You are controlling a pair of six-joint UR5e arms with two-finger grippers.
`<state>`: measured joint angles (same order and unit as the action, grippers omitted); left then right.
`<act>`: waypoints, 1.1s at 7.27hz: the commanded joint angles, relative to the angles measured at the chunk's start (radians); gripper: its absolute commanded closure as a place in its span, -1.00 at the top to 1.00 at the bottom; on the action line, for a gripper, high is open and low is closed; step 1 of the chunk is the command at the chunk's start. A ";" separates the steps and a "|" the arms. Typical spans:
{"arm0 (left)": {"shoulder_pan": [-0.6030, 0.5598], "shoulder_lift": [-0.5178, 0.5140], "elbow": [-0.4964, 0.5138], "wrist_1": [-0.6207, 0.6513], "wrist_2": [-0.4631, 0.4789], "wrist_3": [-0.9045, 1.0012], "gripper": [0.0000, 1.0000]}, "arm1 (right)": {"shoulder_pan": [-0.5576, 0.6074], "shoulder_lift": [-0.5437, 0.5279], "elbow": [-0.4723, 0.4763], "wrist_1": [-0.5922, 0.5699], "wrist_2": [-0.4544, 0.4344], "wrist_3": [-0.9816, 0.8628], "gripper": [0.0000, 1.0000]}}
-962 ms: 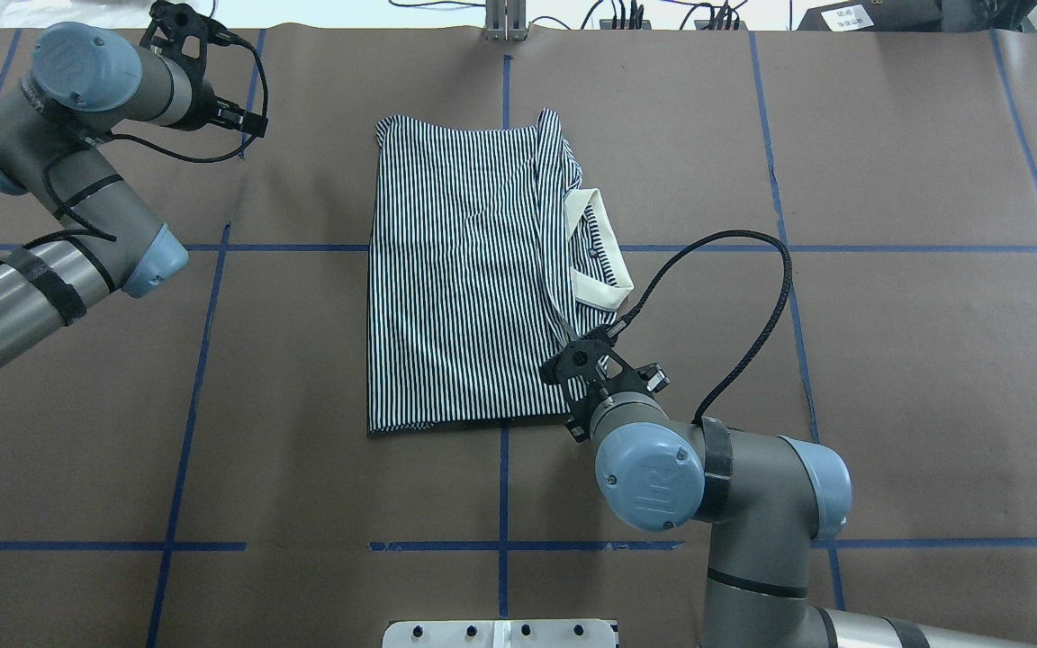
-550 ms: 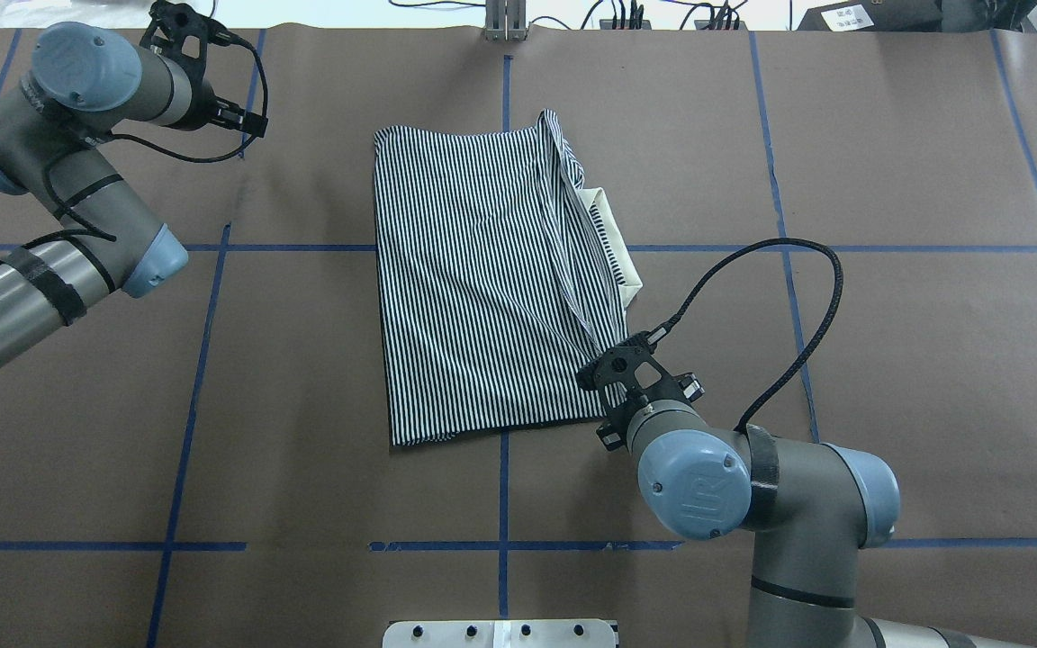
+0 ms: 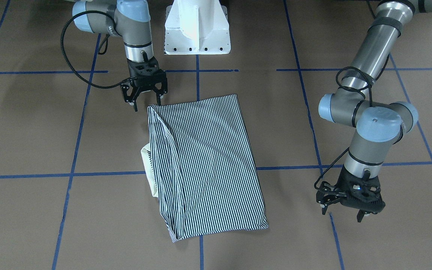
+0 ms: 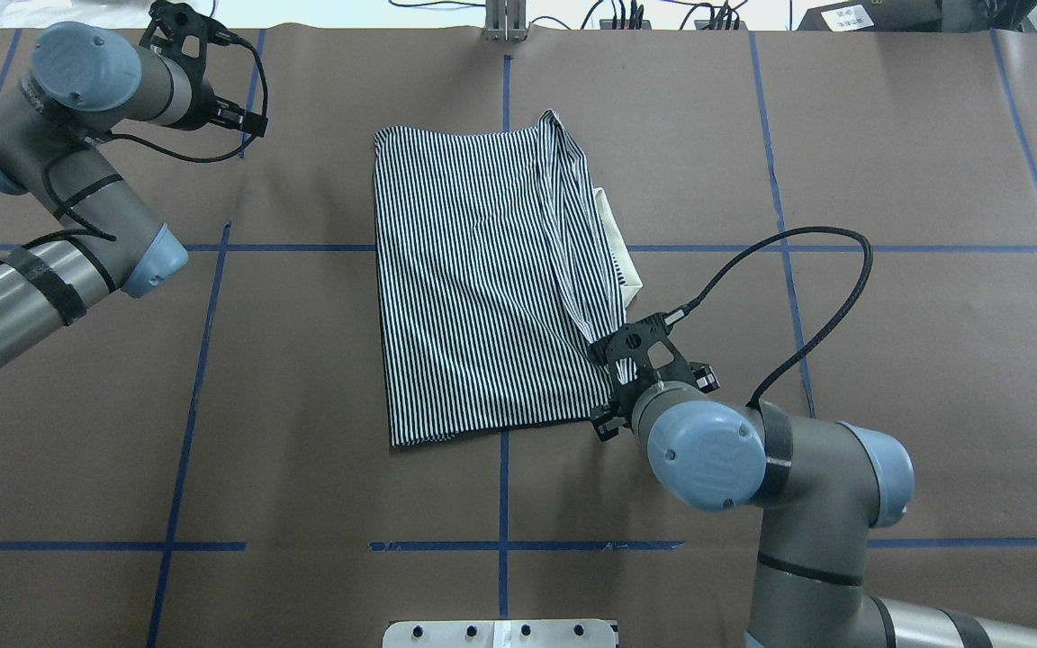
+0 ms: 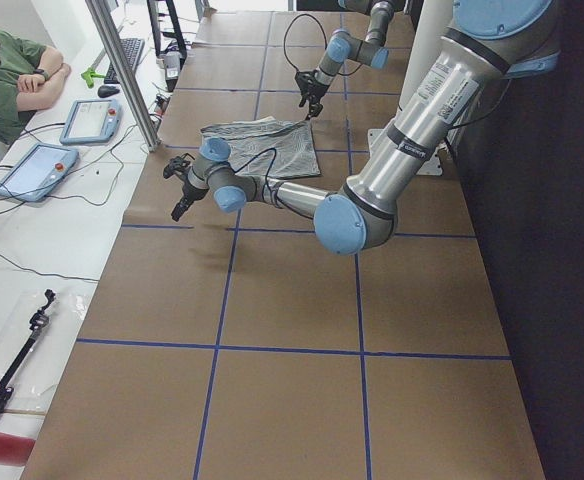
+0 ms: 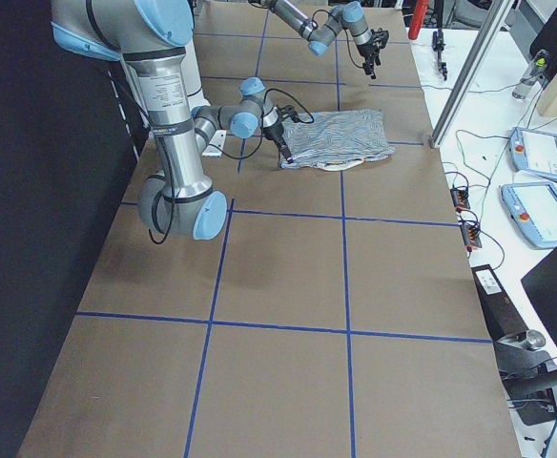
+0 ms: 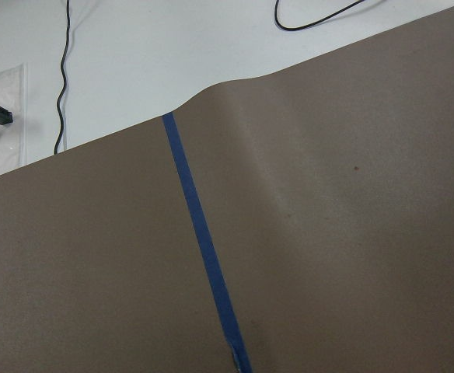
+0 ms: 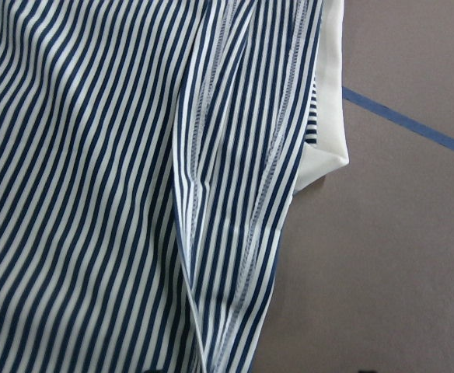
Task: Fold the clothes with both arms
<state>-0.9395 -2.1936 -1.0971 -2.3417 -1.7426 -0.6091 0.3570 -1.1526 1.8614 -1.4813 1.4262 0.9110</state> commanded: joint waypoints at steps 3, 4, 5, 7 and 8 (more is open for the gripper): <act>0.001 0.000 -0.001 -0.001 0.000 -0.003 1.00 | 0.048 0.108 -0.125 0.007 0.074 -0.024 -0.33; 0.001 0.000 0.000 -0.001 0.000 -0.003 1.00 | 0.040 0.106 -0.125 0.006 0.076 -0.026 -0.42; 0.001 0.000 0.000 0.001 0.000 -0.003 1.00 | 0.033 0.108 -0.125 0.006 0.076 -0.026 -0.41; 0.001 0.000 0.000 -0.001 0.000 -0.003 1.00 | 0.028 0.108 -0.126 0.006 0.076 -0.026 -0.37; 0.001 0.000 0.000 -0.001 0.000 -0.003 1.00 | 0.028 0.108 -0.126 0.006 0.076 -0.026 -0.42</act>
<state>-0.9388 -2.1936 -1.0968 -2.3422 -1.7426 -0.6121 0.3864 -1.0448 1.7356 -1.4757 1.5017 0.8851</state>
